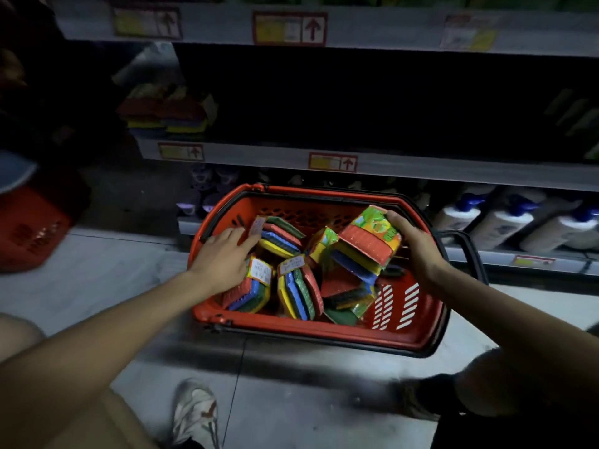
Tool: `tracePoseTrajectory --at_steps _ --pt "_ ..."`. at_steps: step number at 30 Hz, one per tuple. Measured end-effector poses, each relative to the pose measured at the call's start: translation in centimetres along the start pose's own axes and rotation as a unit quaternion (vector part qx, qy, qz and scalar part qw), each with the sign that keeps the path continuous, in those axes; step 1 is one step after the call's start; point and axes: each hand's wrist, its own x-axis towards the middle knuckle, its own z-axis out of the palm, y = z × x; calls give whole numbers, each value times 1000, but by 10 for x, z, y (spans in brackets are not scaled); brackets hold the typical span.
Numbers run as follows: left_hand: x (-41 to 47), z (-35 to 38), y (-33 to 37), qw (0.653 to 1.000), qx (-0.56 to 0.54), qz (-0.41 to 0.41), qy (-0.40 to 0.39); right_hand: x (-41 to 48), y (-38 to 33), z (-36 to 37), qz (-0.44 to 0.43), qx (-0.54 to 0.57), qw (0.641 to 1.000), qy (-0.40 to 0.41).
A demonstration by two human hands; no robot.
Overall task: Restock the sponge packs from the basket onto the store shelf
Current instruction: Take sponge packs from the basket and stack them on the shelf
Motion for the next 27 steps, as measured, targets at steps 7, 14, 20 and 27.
tracePoseTrajectory --at_steps 7,14,20,27 --pt "-18 -34 44 997 -31 -30 65 -38 -18 15 -73 25 997 -15" --pt "-18 -104 84 938 -323 -63 113 -68 -61 11 -137 -2 990 -41" --pt "-6 -150 91 724 -689 -40 5 -60 -107 28 -176 46 980 -81" --pt "32 -153 91 506 -858 -45 77 -19 -138 66 -137 113 974 -143"
